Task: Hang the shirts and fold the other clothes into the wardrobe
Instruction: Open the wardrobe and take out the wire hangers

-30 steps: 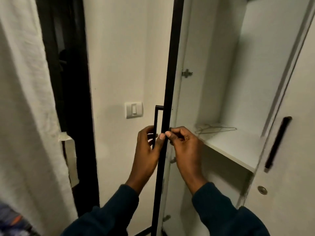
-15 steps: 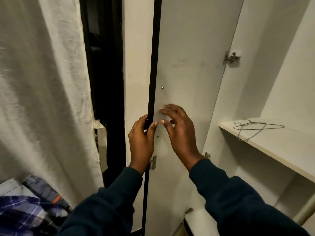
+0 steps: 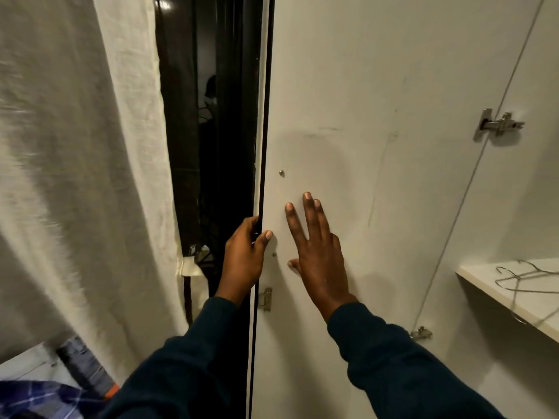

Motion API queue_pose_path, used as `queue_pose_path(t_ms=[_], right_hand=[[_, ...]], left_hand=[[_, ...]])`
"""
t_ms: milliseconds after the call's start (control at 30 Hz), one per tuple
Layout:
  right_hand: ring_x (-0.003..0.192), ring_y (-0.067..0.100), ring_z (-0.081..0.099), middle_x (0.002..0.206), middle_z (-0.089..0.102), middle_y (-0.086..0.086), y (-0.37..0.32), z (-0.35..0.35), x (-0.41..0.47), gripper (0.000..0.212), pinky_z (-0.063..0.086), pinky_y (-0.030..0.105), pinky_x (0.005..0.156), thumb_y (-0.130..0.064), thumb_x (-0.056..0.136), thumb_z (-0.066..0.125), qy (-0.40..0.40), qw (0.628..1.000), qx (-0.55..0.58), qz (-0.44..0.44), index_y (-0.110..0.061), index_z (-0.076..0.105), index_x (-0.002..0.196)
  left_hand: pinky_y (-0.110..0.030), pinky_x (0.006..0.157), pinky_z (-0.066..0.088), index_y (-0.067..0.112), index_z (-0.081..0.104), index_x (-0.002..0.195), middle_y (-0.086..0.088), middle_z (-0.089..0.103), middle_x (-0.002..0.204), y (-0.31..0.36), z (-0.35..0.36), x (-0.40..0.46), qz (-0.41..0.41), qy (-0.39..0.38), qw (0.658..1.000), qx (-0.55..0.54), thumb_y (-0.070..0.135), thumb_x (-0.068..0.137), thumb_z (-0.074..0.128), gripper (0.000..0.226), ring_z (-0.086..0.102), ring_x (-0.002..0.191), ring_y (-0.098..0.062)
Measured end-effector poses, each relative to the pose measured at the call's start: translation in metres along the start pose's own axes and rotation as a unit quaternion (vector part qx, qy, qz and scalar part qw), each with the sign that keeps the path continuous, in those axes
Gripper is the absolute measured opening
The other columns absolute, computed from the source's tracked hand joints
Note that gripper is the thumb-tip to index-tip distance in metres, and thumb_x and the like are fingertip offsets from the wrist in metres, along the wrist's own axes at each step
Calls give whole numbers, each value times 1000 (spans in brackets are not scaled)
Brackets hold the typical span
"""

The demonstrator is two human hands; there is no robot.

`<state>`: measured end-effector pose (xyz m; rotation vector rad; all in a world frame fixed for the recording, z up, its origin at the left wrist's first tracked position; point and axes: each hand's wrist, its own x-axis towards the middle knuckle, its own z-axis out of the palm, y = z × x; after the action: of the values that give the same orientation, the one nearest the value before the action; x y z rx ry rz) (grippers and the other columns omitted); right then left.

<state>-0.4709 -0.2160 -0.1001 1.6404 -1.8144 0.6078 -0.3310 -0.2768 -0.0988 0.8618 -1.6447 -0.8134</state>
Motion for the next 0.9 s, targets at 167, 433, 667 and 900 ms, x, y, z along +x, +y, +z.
queue_pose_path(t_ms=[167, 433, 667, 900], right_hand=[[154, 32, -6, 166, -14, 12, 5, 21, 19, 123, 36, 52, 112, -43, 75, 82, 6, 999, -39, -13, -21, -5, 159], [153, 34, -2, 166, -10, 13, 13, 51, 38, 121, 32, 51, 116, -49, 76, 79, 14, 997, -66, -22, -19, -3, 160], [154, 30, -1, 167, -6, 11, 16, 50, 37, 118, 30, 47, 118, -42, 76, 83, 14, 999, -36, -37, -20, 3, 160], [137, 25, 41, 162, 29, 5, 47, 7, 15, 61, 41, 35, 97, 10, 86, 47, 11, 997, 77, -25, -15, 48, 141]], left_hand=[[-32, 100, 51, 19, 52, 135, 8, 62, 122, -11, 6, 23, -7, 9, 999, -32, 22, 102, 54, 33, 60, 114, -6], [-11, 86, 48, 32, 54, 123, 18, 65, 114, -27, 12, 50, -6, 10, 999, -40, 23, 102, 54, 23, 61, 104, 11], [-32, 99, 51, 22, 52, 135, 6, 63, 126, -30, 18, 48, -21, 37, 998, -43, 26, 102, 53, 34, 60, 115, -8], [-42, 105, 47, 8, 50, 138, -15, 50, 135, -27, 47, 3, -82, 149, 983, 64, 7, 91, 69, 50, 55, 120, -28]])
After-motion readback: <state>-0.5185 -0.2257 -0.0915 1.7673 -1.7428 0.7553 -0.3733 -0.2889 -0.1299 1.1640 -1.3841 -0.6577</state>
